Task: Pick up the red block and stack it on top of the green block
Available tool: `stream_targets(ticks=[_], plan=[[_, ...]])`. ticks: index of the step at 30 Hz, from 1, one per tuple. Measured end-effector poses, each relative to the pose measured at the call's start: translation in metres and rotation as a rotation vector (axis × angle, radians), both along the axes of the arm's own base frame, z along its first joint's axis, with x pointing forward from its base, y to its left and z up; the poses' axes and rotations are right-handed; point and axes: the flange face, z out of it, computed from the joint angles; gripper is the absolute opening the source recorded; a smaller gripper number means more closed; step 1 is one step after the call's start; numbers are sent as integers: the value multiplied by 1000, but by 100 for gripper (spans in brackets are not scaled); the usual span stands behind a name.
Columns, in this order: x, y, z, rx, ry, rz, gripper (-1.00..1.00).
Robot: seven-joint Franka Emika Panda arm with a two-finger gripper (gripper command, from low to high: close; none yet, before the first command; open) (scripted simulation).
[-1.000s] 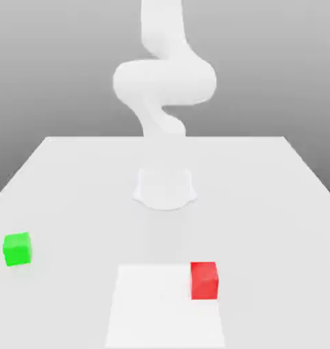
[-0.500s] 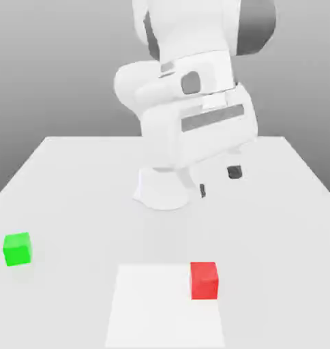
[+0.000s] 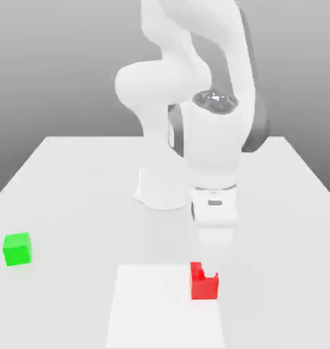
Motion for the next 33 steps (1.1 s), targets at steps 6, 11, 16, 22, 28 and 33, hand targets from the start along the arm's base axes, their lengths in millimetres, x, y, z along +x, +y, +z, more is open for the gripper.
stream_targets(ticks=[6,11,16,22,28,33], plan=[[2,0,-26,-2,-4,4,0],[-3,-1,-54,-1,7,0,0],[-5,-1,-58,-1,11,-1,-100],[0,-1,-42,-2,3,3,-100],[2,0,-12,-2,-2,3,-100],[-3,-1,5,-1,8,-1,-100]])
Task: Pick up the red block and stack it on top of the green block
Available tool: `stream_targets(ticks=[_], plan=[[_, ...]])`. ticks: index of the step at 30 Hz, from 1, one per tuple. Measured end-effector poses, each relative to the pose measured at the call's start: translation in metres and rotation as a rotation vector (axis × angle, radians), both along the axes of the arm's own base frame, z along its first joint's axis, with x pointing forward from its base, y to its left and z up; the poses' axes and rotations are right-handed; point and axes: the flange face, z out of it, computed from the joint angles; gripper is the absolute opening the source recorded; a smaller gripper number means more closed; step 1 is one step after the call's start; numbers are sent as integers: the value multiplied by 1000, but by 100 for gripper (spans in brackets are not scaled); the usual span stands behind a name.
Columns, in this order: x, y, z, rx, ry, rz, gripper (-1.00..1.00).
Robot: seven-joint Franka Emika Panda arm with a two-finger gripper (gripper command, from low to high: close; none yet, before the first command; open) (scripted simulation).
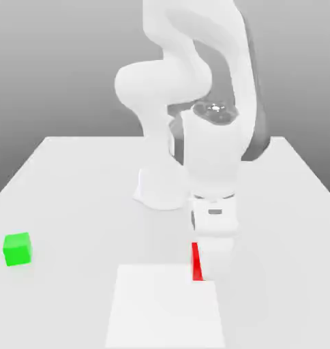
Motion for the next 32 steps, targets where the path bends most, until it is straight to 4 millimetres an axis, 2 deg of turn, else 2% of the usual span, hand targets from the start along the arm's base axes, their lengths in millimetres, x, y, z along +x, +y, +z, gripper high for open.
stream_targets(ticks=[2,3,5,9,11,14,17,19,20,21,22,23,29,30,32], plan=[[1,-13,0,-7,20,-31,-100],[5,-39,-2,-11,34,-98,-100],[7,-109,-5,-18,62,-277,-100],[-9,-214,-5,-19,98,-540,-100],[-26,-264,-1,-15,101,-670,-100],[-62,-333,12,-5,82,-861,-100],[-106,-392,30,2,34,-1037,-100],[-141,-425,34,1,10,-1150,-100],[-158,-437,32,-1,4,-1199,-100],[-157,-437,29,-3,0,-1197,-100],[-125,-417,24,-5,-2,-1108,-100],[-115,-410,19,-5,-3,-1078,-100],[-114,-407,-17,-1,0,-1073,-100],[-114,-407,-23,1,2,-1074,100],[-114,-407,-23,1,2,-1074,100]])
